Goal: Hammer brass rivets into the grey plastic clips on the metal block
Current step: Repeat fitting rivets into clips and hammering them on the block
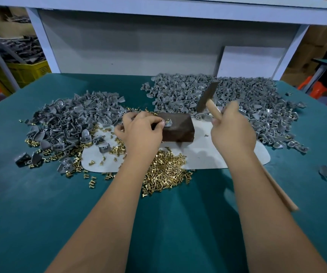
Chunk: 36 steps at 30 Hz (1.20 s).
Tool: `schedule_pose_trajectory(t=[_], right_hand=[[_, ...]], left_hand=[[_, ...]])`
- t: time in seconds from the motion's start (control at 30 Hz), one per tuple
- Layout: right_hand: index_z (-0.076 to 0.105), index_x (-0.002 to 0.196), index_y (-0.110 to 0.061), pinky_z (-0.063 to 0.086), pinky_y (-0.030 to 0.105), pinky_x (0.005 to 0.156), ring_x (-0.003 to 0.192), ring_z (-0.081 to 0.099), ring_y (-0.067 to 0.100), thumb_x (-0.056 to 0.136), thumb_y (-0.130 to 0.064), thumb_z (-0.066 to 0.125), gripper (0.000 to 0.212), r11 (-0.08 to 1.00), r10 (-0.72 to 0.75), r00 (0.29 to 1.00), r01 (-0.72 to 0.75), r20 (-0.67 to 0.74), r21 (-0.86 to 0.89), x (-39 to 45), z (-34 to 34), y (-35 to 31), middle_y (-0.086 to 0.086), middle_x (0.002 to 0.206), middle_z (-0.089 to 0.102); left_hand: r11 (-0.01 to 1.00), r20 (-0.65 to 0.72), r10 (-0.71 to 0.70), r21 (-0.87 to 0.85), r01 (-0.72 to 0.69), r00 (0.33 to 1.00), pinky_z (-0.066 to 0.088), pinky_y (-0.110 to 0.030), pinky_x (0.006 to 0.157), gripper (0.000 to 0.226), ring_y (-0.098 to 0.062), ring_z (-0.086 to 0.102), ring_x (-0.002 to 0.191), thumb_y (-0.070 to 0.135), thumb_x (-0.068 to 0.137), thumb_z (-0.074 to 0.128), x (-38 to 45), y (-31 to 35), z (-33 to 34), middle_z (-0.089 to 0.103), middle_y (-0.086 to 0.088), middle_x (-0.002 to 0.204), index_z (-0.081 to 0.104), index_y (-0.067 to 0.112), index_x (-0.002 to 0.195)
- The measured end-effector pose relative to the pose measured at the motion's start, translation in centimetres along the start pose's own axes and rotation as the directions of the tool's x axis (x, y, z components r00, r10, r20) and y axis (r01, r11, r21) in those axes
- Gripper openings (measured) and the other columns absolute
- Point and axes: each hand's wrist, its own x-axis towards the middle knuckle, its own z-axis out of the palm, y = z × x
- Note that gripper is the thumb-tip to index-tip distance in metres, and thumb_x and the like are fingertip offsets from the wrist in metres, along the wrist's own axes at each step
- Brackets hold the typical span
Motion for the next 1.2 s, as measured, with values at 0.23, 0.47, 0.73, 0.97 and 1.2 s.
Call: schedule_pose_trajectory(t=[0.23,0.47,0.73,0.97,1.2], right_hand=[[0.034,0.133,-0.06,0.046,0.031,0.068,0.106,0.062,0.018,0.097,-0.033,0.047,0.047,0.958,-0.248,0.965,0.23,0.089,0.173,-2.8,-2.2,-2.0,-0.019,0.121,0.064],[0.03,0.136,-0.058,0.027,0.027,0.047,0.054,0.037,0.017,0.098,-0.029,0.045,0.05,0.928,-0.361,0.927,0.368,0.103,-0.065,-3.8,-0.8,-3.5,0.002,0.083,0.067],[0.033,0.136,-0.055,0.034,0.028,0.052,0.074,0.063,0.028,0.095,-0.023,0.048,0.054,0.909,-0.389,0.917,0.397,0.087,-0.124,-3.1,-1.3,-4.7,0.001,0.087,0.069],[0.028,0.139,-0.055,0.028,0.028,0.048,0.067,0.058,0.026,0.094,-0.019,0.05,0.062,0.895,-0.392,0.914,0.405,0.102,-0.187,-3.6,-1.3,-5.4,0.001,0.082,0.067],[0.03,0.138,-0.054,0.032,0.029,0.052,0.072,0.062,0.027,0.094,-0.02,0.049,0.059,0.885,-0.419,0.903,0.43,0.094,-0.178,-3.3,-1.1,-5.1,0.0,0.084,0.067]], left_hand=[[0.999,-0.055,0.04,0.008,-0.039,0.998,0.016,-0.041,0.093,0.017,-0.016,0.033,0.12,0.043,0.094,0.061,-0.2,0.0,0.3,0.066,0.02,0.107,0.077,0.039,0.089],[0.999,-0.058,-0.04,-0.027,0.038,0.998,0.015,-0.042,0.102,0.016,-0.011,0.032,0.126,0.042,0.091,0.064,-0.2,0.0,0.4,0.065,0.017,0.112,0.077,0.034,0.096],[0.996,-0.054,-0.069,-0.054,0.066,0.996,0.009,-0.033,0.095,0.018,-0.01,0.03,0.127,0.044,0.091,0.064,-0.3,0.0,0.5,0.063,0.013,0.116,0.074,0.029,0.094],[0.988,-0.167,-0.039,-0.155,0.013,0.985,0.016,-0.041,0.094,0.008,-0.011,0.023,0.11,0.028,0.084,0.075,-0.8,0.5,0.4,0.026,0.035,0.084,0.076,0.024,0.078],[0.996,-0.108,-0.034,-0.086,0.025,0.994,0.013,-0.038,0.094,0.013,-0.007,0.026,0.12,0.038,0.09,0.068,-0.4,0.1,0.7,0.06,0.027,0.093,0.076,0.028,0.087]])
